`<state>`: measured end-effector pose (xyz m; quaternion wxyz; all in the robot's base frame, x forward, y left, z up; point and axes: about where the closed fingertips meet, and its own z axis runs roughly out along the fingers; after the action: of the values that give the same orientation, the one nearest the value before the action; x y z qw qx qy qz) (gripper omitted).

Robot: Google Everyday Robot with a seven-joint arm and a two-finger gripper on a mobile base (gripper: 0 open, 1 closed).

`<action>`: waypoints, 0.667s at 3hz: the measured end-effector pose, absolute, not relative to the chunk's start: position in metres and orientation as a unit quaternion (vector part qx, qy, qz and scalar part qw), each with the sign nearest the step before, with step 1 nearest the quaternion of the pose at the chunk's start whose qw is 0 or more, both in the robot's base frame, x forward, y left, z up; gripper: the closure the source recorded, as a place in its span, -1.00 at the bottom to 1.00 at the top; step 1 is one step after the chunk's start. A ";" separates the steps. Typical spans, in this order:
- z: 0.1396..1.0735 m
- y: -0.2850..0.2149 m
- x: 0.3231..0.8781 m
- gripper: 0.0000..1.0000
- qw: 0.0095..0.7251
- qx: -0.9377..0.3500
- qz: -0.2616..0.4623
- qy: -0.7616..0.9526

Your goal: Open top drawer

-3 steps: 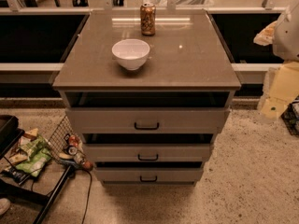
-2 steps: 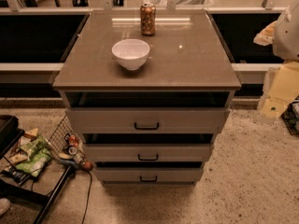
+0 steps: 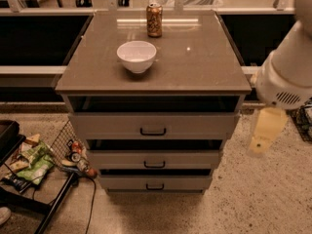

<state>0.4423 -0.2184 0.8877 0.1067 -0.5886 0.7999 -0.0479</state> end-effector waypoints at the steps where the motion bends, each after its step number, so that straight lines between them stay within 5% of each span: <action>1: 0.834 -0.217 0.451 -1.00 0.088 -0.584 -0.038 0.806; 2: 0.782 -0.212 0.461 -1.00 0.082 -0.579 -0.016 0.811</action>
Offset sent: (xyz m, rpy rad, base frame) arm 0.0348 0.0122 -0.1697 0.0659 0.1166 -0.0355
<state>0.4613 -0.2123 0.7815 0.0815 -0.5795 0.8108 -0.0158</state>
